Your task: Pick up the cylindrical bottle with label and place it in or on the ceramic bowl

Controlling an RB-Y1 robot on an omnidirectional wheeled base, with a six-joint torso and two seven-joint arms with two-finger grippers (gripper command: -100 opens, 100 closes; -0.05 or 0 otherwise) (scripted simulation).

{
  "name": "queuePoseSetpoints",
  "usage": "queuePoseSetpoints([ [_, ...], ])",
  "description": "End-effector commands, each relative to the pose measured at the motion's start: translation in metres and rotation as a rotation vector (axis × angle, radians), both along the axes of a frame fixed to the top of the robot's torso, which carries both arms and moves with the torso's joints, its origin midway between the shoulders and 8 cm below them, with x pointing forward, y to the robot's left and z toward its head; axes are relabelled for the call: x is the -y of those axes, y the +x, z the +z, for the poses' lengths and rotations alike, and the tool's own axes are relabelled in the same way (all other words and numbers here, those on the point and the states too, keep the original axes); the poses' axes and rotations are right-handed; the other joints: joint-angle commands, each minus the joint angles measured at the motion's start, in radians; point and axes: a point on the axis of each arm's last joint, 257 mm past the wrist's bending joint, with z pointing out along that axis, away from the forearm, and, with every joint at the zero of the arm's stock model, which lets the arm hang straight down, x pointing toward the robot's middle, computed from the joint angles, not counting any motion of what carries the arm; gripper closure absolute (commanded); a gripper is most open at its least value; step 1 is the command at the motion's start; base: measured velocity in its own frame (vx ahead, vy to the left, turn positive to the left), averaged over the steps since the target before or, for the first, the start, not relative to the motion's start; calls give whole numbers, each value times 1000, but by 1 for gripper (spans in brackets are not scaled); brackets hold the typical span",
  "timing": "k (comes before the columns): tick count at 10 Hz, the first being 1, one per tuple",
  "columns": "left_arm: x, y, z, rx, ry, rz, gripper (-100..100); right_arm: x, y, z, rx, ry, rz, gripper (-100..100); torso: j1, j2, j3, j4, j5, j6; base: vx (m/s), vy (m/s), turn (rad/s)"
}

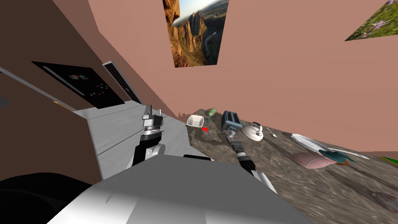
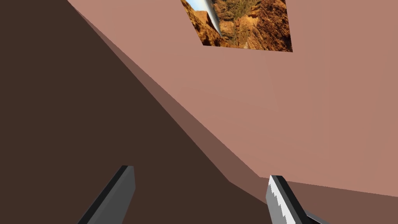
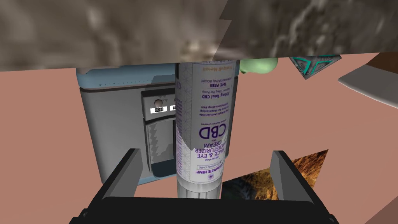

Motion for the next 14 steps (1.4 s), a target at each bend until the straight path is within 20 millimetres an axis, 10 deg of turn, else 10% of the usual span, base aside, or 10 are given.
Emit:
queuePoseSetpoints([
  [1,0,0,0,0,0,0,0,0,0,0,0,0,0,100,0,0,0,0,0,0,0,0,0],
  [5,0,0,0,0,0,0,0,0,0,0,0,0,0,100,0,-1,-1,0,0,-1,0,0,-3],
  [7,0,0,0,0,0,0,0,16,4,1,2,0,-53,-100,0,-2,-1,0,0,-1,21,37,-65],
  [14,0,0,0,0,0,0,0,66,11,1,2,14,-227,-100,7,-6,-4,-1,1,-1,74,130,-102],
])
